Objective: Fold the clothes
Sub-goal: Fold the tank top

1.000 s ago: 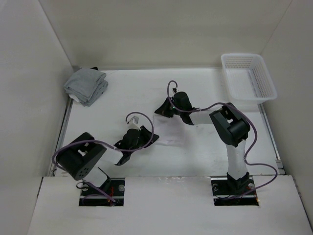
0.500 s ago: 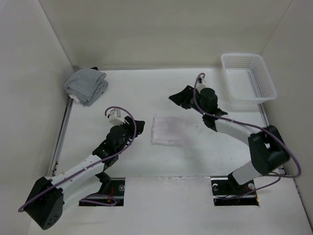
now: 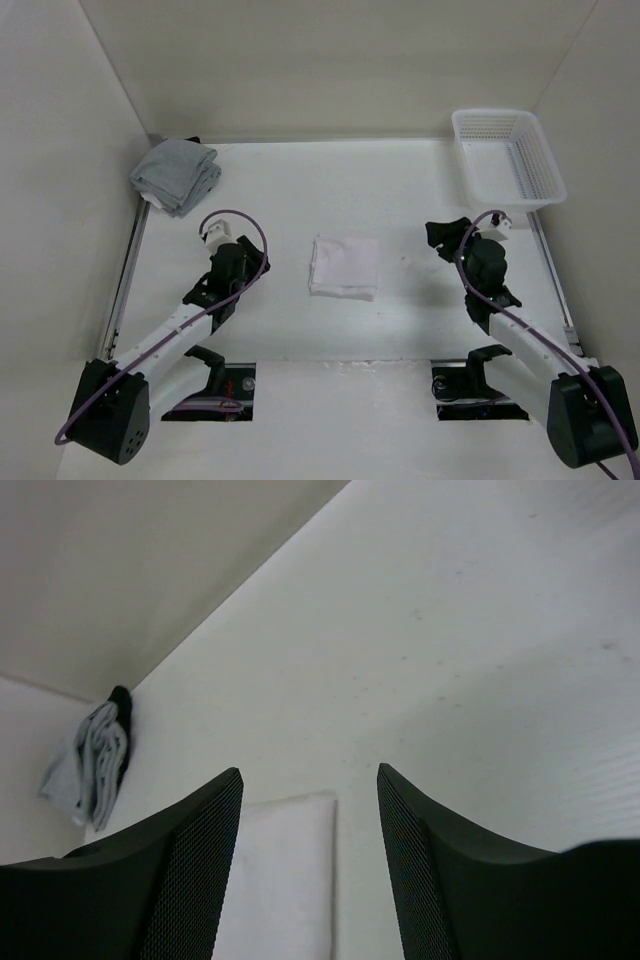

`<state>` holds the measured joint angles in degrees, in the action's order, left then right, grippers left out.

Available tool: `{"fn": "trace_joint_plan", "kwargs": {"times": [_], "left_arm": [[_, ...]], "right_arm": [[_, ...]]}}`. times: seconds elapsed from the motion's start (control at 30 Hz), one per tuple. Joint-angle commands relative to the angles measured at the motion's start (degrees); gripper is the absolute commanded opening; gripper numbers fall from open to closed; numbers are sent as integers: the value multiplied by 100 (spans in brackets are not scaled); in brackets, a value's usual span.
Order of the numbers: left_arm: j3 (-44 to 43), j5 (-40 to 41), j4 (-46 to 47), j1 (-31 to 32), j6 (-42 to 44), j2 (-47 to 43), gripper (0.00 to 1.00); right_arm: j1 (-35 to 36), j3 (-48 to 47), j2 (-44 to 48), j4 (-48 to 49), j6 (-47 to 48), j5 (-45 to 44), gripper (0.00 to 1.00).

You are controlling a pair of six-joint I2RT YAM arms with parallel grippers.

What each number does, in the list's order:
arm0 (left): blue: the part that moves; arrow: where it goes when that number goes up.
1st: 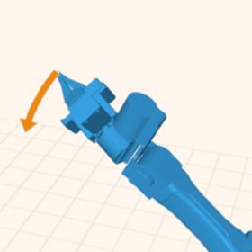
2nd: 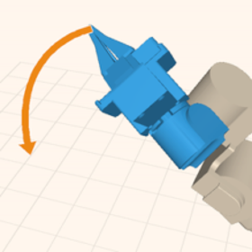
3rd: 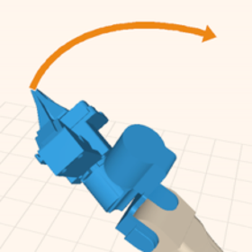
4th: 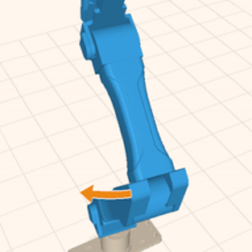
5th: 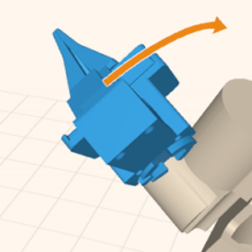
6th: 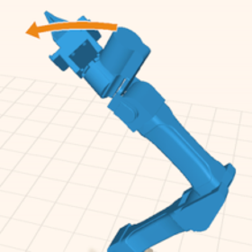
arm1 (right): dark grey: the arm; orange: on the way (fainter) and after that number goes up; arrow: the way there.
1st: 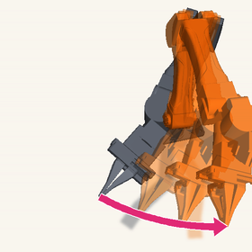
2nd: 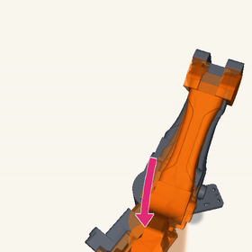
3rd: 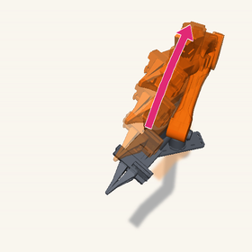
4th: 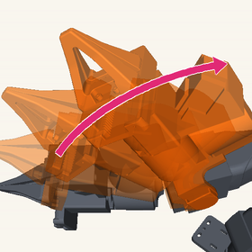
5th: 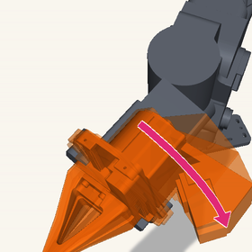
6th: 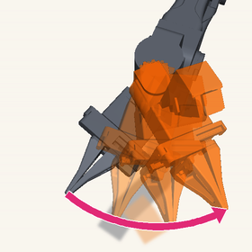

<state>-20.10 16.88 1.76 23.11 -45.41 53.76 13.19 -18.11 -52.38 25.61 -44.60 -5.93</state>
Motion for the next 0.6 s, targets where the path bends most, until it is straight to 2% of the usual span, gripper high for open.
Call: {"fn": "trace_joint_plan", "kwargs": {"times": [0.0, 0.23, 0.57], "left_arm": [[-354, -124, 52, -40, 173, 117, 48], [-477, -124, 369, 233, 146, 618, 48], [-530, -256, 677, 453, 208, 1075, 47]], "right_arm": [[-128, 150, -123, 287, -40, -531, 61], [-111, 35, -422, 322, 13, -453, 58], [-93, 27, -580, 375, 30, -453, 58]]}}
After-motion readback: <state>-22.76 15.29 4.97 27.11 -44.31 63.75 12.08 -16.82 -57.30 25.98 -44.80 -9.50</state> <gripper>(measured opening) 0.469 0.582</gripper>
